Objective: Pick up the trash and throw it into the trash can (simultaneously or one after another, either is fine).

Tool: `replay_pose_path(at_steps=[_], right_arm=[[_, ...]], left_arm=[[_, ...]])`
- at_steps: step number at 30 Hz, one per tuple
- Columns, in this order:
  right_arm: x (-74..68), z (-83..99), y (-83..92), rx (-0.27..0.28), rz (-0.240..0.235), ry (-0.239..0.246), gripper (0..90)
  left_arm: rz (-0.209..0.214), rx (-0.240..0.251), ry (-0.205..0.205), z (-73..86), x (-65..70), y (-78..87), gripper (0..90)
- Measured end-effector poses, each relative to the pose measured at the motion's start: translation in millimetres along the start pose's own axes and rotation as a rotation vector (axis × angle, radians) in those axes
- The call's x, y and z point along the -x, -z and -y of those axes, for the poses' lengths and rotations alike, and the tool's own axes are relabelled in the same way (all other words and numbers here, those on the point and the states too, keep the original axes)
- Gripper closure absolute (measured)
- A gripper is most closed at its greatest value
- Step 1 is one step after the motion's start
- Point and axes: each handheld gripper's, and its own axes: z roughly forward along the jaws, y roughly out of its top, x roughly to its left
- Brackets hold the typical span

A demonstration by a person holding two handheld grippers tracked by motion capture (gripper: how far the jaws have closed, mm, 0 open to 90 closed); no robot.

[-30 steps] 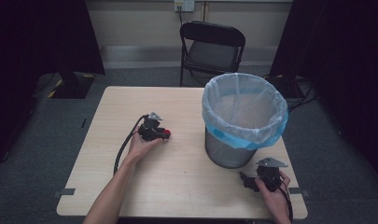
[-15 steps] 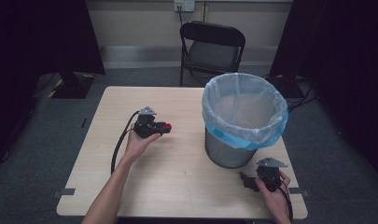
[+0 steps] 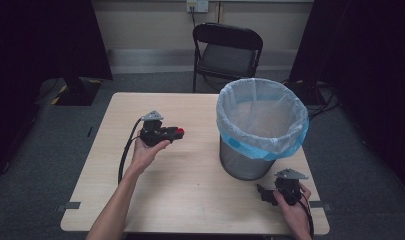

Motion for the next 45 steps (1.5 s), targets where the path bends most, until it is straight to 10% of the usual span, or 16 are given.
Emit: replay_pose_path(at_steps=[45], right_arm=[[0.0, 0.0, 0.0, 0.0, 0.0, 0.0, 9.2]], left_arm=[[0.135, 0.216, -0.102, -75.5, 58.5, 35.3, 59.3]])
